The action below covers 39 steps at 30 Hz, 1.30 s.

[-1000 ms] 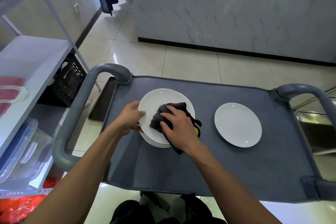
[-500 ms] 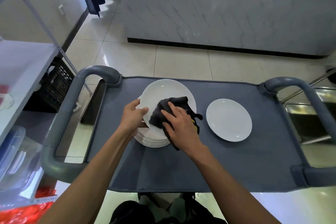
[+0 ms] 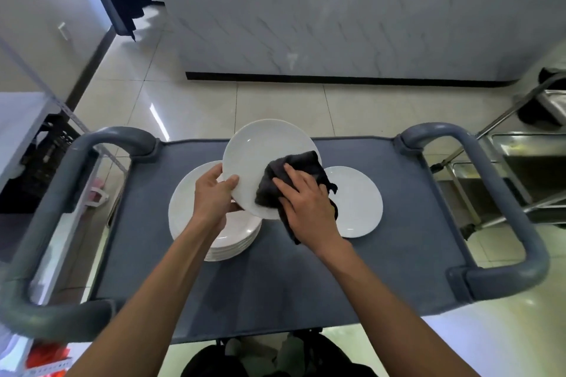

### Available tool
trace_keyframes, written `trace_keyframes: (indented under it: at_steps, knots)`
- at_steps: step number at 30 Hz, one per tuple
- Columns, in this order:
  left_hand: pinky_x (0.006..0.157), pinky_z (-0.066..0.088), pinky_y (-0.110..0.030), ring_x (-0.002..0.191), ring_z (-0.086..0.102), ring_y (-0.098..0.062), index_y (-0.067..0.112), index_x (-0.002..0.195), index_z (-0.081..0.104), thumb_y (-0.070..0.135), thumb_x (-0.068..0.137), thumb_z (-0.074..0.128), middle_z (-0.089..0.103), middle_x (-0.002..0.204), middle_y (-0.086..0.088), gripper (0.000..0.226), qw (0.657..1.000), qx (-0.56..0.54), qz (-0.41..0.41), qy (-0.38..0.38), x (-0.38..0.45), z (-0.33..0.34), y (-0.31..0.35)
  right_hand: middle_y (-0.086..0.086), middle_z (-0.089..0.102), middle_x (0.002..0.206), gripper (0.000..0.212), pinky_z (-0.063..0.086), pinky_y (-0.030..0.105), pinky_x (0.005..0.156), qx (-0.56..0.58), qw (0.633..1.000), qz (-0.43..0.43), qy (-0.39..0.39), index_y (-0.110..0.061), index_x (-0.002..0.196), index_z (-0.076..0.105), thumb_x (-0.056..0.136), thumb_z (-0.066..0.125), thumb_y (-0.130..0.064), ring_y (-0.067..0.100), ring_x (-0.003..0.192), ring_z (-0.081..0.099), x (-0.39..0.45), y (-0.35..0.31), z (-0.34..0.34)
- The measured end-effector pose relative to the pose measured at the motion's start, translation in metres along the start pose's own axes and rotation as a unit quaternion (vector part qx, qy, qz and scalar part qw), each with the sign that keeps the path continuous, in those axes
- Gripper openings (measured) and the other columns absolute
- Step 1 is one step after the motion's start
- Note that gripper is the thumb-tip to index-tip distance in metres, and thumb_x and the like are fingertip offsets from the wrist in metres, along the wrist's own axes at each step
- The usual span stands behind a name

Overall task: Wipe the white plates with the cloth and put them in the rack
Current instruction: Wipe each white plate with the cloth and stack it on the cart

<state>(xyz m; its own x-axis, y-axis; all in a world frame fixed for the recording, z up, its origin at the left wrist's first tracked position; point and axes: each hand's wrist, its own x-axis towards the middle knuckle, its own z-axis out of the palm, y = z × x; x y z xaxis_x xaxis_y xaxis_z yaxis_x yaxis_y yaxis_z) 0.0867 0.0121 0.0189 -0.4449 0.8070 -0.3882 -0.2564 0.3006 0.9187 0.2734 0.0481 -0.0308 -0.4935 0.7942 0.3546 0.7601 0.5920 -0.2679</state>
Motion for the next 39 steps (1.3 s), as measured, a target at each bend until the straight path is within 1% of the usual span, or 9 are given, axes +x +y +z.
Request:
trace_keyframes:
  at_steps: [3,5,8,12,18,25,29,34,39]
  knots:
    - [0.057,0.062,-0.048,0.08,0.069,-0.03,0.024,0.103,0.067,0.0,0.099,0.053,0.072,0.102,-0.009,0.027,1.0,0.015,0.0,-0.02,-0.003,0.016,0.002,0.009,0.051,0.149,0.038,0.048,0.058,0.089,0.001,0.999,0.043,-0.001,-0.018,0.129,0.066,0.091,0.068,-0.019,0.033,0.128,0.05,0.008,0.03,-0.009]
    - [0.058,0.062,-0.049,0.077,0.068,-0.031,0.019,0.108,0.068,-0.001,0.098,0.053,0.071,0.1,-0.009,0.026,0.999,0.03,-0.005,-0.034,-0.003,0.027,0.002,0.01,0.051,0.15,0.037,0.048,0.061,0.093,0.002,0.998,0.06,-0.002,-0.017,0.13,0.065,0.093,0.068,-0.019,0.034,0.129,0.05,0.014,0.046,-0.014]
    - [0.057,0.06,-0.043,0.075,0.07,-0.029,0.014,0.118,0.067,-0.001,0.098,0.054,0.074,0.095,-0.01,0.029,0.997,0.056,-0.006,-0.058,-0.005,0.043,0.002,0.013,0.052,0.149,0.037,0.05,0.059,0.092,-0.004,0.998,0.064,0.017,-0.016,0.129,0.065,0.092,0.069,-0.018,0.036,0.126,0.053,0.027,0.063,-0.022]
    - [0.056,0.059,-0.039,0.073,0.071,-0.026,0.016,0.113,0.071,-0.002,0.097,0.054,0.075,0.094,-0.013,0.029,0.993,0.074,-0.004,-0.091,-0.014,0.064,0.0,0.014,0.049,0.151,0.037,0.047,0.06,0.097,0.017,0.998,0.059,0.032,-0.016,0.132,0.064,0.096,0.065,-0.019,0.037,0.128,0.049,0.046,0.065,-0.031]
    - [0.056,0.059,-0.039,0.079,0.075,-0.03,0.012,0.117,0.071,-0.006,0.097,0.053,0.076,0.096,-0.015,0.033,0.992,0.086,0.005,-0.094,-0.015,0.075,0.0,0.017,0.048,0.151,0.036,0.047,0.059,0.097,0.063,0.997,0.017,0.033,-0.012,0.132,0.064,0.096,0.061,-0.018,0.038,0.125,0.05,0.049,0.058,-0.028]
    - [0.057,0.059,-0.041,0.076,0.076,-0.031,0.006,0.112,0.069,-0.011,0.094,0.053,0.077,0.087,-0.013,0.029,0.994,0.089,0.01,-0.07,-0.022,0.085,-0.005,0.018,0.051,0.149,0.046,0.052,0.059,0.086,0.09,0.995,-0.009,0.043,-0.011,0.13,0.064,0.097,0.04,-0.03,0.039,0.119,0.054,0.046,0.04,-0.019]
    - [0.054,0.058,-0.037,0.073,0.075,-0.03,0.005,0.114,0.069,-0.009,0.095,0.054,0.077,0.088,-0.013,0.027,0.995,0.074,0.012,-0.062,-0.025,0.086,-0.001,0.014,0.051,0.149,0.041,0.051,0.058,0.085,0.096,0.993,-0.018,0.058,-0.015,0.13,0.065,0.097,0.045,-0.029,0.037,0.118,0.053,0.057,0.046,-0.025]
    - [0.053,0.057,-0.035,0.069,0.073,-0.025,0.007,0.121,0.07,-0.008,0.095,0.056,0.076,0.092,-0.015,0.033,0.997,0.049,0.024,-0.049,-0.028,0.087,-0.002,0.012,0.048,0.152,0.037,0.048,0.058,0.092,0.071,0.994,0.035,0.079,-0.018,0.134,0.063,0.097,0.06,-0.022,0.036,0.125,0.049,0.071,0.076,-0.038]
    - [0.054,0.057,-0.032,0.069,0.073,-0.023,0.014,0.119,0.07,-0.006,0.095,0.057,0.076,0.093,-0.012,0.034,0.999,0.015,0.03,-0.029,-0.031,0.093,-0.003,0.011,0.044,0.156,0.038,0.042,0.061,0.101,0.063,0.992,0.086,0.062,-0.02,0.137,0.062,0.099,0.06,-0.022,0.036,0.134,0.044,0.074,0.104,-0.049]
